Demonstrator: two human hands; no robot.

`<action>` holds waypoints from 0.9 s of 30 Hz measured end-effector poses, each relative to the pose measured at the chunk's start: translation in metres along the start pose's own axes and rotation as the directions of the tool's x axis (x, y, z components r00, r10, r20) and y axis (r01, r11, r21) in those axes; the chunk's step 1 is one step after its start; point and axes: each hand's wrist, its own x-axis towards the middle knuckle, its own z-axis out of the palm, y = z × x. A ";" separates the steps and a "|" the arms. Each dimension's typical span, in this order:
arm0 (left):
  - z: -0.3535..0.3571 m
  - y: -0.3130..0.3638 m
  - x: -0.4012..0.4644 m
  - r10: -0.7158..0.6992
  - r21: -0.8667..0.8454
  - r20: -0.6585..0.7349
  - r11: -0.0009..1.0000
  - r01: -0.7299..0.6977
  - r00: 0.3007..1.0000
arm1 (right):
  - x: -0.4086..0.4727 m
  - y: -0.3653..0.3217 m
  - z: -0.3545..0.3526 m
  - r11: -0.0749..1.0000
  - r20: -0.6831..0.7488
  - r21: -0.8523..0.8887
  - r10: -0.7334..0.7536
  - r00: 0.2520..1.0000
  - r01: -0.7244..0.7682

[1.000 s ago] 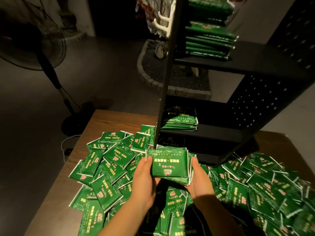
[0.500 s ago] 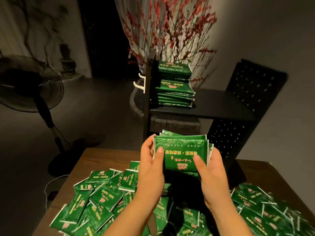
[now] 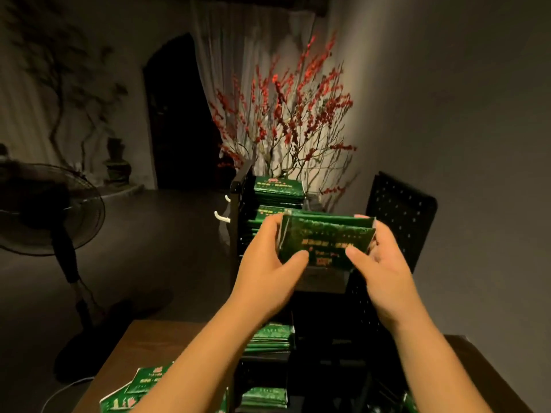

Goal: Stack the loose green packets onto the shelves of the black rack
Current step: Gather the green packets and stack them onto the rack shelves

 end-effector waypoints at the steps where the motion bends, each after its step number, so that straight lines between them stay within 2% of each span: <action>1: -0.002 0.007 0.011 0.005 0.018 -0.052 1.000 -0.004 0.999 | 0.011 -0.006 0.005 1.000 -0.015 0.011 -0.012 1.000 0.012; 4: -0.003 0.023 0.046 -0.005 0.068 -0.178 0.998 0.018 0.984 | 0.046 -0.023 0.023 0.999 -0.046 0.040 -0.014 0.999 0.016; 10: -0.003 0.020 0.084 -0.068 0.135 -0.271 0.985 0.108 0.960 | 0.095 -0.025 0.051 0.999 -0.118 0.038 0.042 0.992 -0.037; 15: 0.002 0.001 0.082 -0.135 0.107 -0.296 0.979 0.173 0.946 | 0.094 -0.007 0.061 0.994 -0.098 0.021 0.111 0.989 -0.109; 19: 0.002 -0.004 0.081 -0.129 0.113 -0.300 0.979 0.169 0.945 | 0.089 0.004 0.063 0.989 -0.103 0.011 0.148 0.984 -0.148; 23: 0.004 -0.007 0.083 -0.116 0.152 -0.296 0.974 0.167 0.948 | 0.089 0.002 0.065 0.988 -0.076 -0.034 0.146 0.986 -0.149; 27: 0.003 -0.007 0.083 -0.098 0.151 -0.277 0.978 0.144 0.956 | 0.087 -0.001 0.062 0.985 -0.133 -0.120 0.108 0.985 -0.125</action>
